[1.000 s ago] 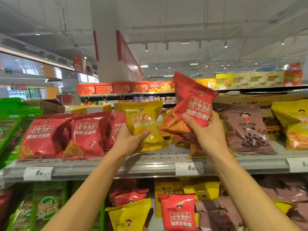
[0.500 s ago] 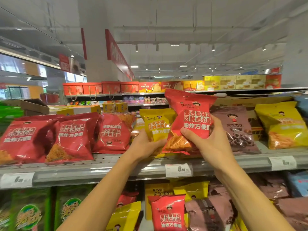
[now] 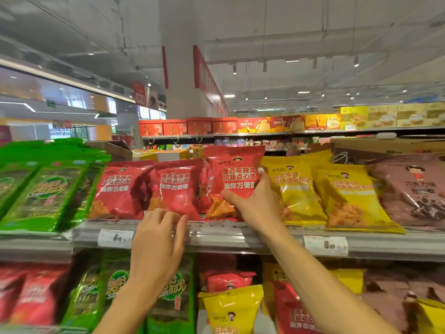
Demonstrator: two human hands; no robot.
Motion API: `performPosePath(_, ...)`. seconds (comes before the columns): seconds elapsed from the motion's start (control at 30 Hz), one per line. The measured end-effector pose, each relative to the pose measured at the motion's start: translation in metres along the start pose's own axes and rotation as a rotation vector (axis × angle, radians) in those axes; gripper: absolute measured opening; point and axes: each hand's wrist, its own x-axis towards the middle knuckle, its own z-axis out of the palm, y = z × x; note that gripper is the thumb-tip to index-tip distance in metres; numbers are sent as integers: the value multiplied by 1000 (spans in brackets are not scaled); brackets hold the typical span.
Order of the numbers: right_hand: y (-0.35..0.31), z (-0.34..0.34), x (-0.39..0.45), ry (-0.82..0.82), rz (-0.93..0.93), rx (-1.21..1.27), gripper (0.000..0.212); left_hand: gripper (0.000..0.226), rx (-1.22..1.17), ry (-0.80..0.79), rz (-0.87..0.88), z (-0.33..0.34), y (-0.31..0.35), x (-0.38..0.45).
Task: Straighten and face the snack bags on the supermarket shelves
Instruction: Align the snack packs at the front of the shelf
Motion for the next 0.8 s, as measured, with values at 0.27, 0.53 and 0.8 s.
performPosePath(0.27,3,22,10,-99,100,-268,96,25,25,-2,31,19,-18,-10)
performPosePath(0.53,1,19,0,-157,92,-388,101,34,0,67,-35,38,-18,-13)
performPosePath(0.8,10,-4,-29,-39,-145,-477,88,40,7,161,-134,35,7,-6)
